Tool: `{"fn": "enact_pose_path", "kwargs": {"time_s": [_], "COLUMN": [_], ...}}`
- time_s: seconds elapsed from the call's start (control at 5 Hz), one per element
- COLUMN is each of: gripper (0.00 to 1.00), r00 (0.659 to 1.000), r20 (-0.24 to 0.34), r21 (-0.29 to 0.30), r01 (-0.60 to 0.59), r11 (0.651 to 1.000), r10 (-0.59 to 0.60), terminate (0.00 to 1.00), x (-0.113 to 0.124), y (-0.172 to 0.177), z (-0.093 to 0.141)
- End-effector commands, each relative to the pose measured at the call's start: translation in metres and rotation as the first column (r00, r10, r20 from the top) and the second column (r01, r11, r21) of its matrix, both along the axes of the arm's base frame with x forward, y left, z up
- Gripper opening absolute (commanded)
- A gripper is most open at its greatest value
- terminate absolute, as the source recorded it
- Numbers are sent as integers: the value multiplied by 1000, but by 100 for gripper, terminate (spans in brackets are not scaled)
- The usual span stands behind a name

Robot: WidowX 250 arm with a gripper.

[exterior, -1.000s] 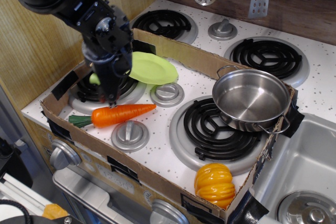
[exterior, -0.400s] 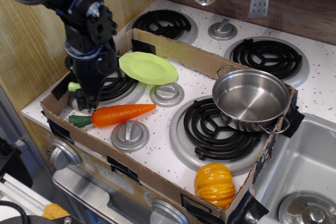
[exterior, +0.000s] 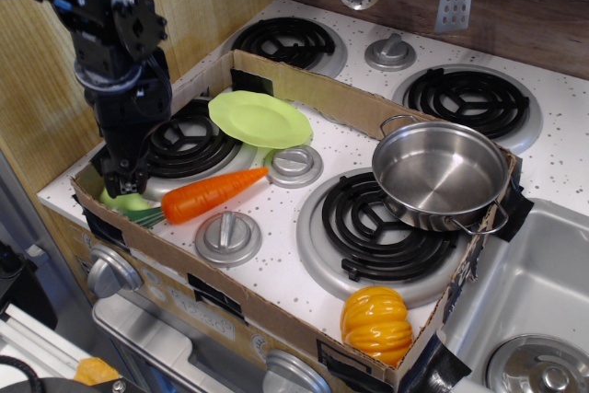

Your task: Take broccoli out of pan

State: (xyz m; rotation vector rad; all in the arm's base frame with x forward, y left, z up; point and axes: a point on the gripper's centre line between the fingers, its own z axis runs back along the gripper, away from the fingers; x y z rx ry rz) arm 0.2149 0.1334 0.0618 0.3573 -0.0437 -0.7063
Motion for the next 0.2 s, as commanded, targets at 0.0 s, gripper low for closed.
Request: {"fn": "enact_pose_path", "kwargs": {"time_s": [0.0], "gripper": [100], "r00": [999], "r20": [37], "r21": [34], "r01": [38], "r11": [999], "r10": [-39], "terminate": [100], "x": [17], "y": [-2], "z": [35]}}
